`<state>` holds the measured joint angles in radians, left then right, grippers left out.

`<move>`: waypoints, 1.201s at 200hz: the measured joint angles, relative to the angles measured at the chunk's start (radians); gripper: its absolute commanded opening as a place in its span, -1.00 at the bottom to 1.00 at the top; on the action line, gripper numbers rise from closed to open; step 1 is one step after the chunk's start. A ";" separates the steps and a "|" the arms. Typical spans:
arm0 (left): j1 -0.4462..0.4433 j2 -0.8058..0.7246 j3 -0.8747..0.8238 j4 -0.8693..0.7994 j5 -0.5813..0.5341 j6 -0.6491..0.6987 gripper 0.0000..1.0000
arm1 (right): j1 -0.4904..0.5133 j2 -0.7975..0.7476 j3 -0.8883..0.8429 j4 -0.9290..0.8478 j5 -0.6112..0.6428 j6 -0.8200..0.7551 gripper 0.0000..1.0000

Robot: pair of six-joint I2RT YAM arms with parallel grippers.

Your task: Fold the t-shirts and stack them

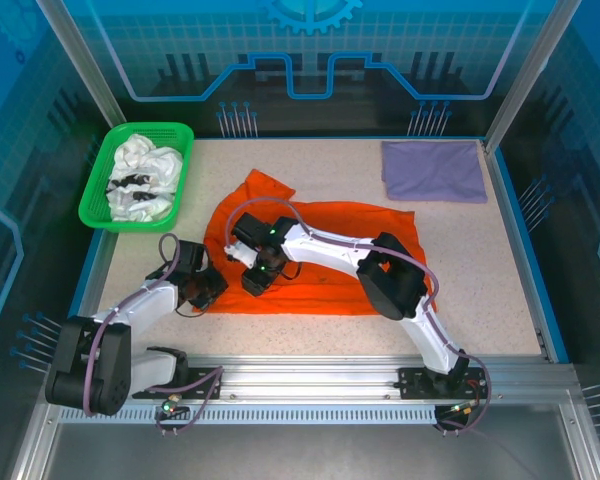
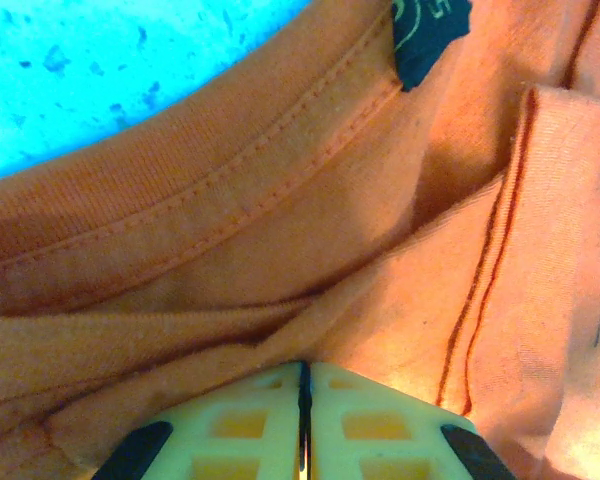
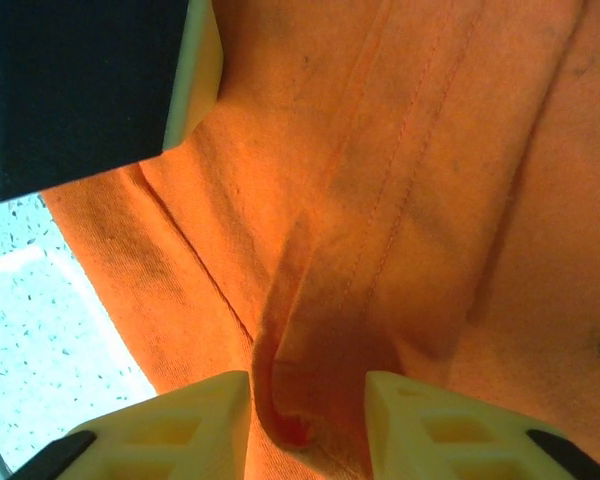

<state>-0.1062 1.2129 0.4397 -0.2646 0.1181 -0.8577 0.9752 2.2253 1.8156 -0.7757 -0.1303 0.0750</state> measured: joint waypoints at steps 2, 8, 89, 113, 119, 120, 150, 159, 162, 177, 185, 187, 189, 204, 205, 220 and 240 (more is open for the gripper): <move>0.000 0.000 0.000 0.000 0.000 0.000 -0.79 | 0.000 0.001 0.002 -0.001 0.000 -0.003 -0.44; 0.000 -0.002 -0.001 -0.001 0.000 0.000 -0.79 | 0.000 0.003 0.005 -0.003 0.000 -0.002 -0.51; 0.000 -0.016 -0.004 -0.017 -0.002 0.004 -0.79 | -0.008 0.006 0.007 -0.008 -0.021 0.007 -1.00; 0.000 -0.024 -0.005 -0.024 -0.014 0.019 -0.79 | -0.033 0.002 -0.029 0.031 -0.074 0.015 -1.00; 0.000 -0.025 -0.005 -0.026 -0.017 0.022 -0.79 | -0.042 -0.002 -0.041 0.041 -0.086 0.019 -1.00; 0.000 -0.026 -0.005 -0.026 -0.017 0.022 -0.79 | -0.043 -0.002 -0.043 0.042 -0.087 0.019 -1.00; 0.000 -0.029 -0.005 -0.029 -0.027 0.027 -0.79 | -0.100 -0.025 -0.090 0.073 -0.134 0.042 -1.00; 0.000 -0.029 -0.005 -0.029 -0.027 0.027 -0.79 | -0.115 -0.032 -0.096 0.085 -0.146 0.050 -1.00; 0.000 -0.029 -0.005 -0.029 -0.027 0.028 -0.79 | -0.121 -0.034 -0.097 0.089 -0.151 0.053 -1.00; 0.000 -0.029 -0.006 -0.029 -0.027 0.030 -0.79 | -0.142 -0.048 -0.105 0.110 -0.172 0.066 -1.00; 0.000 -0.029 -0.006 -0.029 -0.028 0.030 -0.79 | -0.151 -0.056 -0.112 0.124 -0.183 0.074 -1.00; 0.000 -0.029 -0.007 -0.029 -0.028 0.030 -0.79 | -0.153 -0.057 -0.113 0.126 -0.186 0.076 -1.00; 0.000 -0.029 -0.007 -0.029 -0.028 0.030 -0.79 | -0.154 -0.059 -0.115 0.129 -0.189 0.076 -1.00; 0.000 -0.032 -0.011 -0.029 -0.031 0.030 -0.80 | -0.167 -0.068 -0.126 0.150 -0.209 0.095 -1.00; 0.000 -0.032 -0.011 -0.029 -0.031 0.030 -0.80 | -0.168 -0.069 -0.127 0.152 -0.209 0.097 -1.00; 0.000 -0.037 -0.011 -0.029 -0.035 0.030 -0.80 | -0.179 -0.070 -0.135 0.171 -0.227 0.116 -1.00; 0.000 -0.039 -0.012 -0.030 -0.042 0.030 -0.80 | -0.196 -0.070 -0.155 0.194 -0.246 0.145 -1.00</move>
<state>-0.1062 1.1740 0.4274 -0.2943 0.0761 -0.8276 0.7788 2.1551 1.6608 -0.5816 -0.3763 0.2195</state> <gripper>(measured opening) 0.102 0.051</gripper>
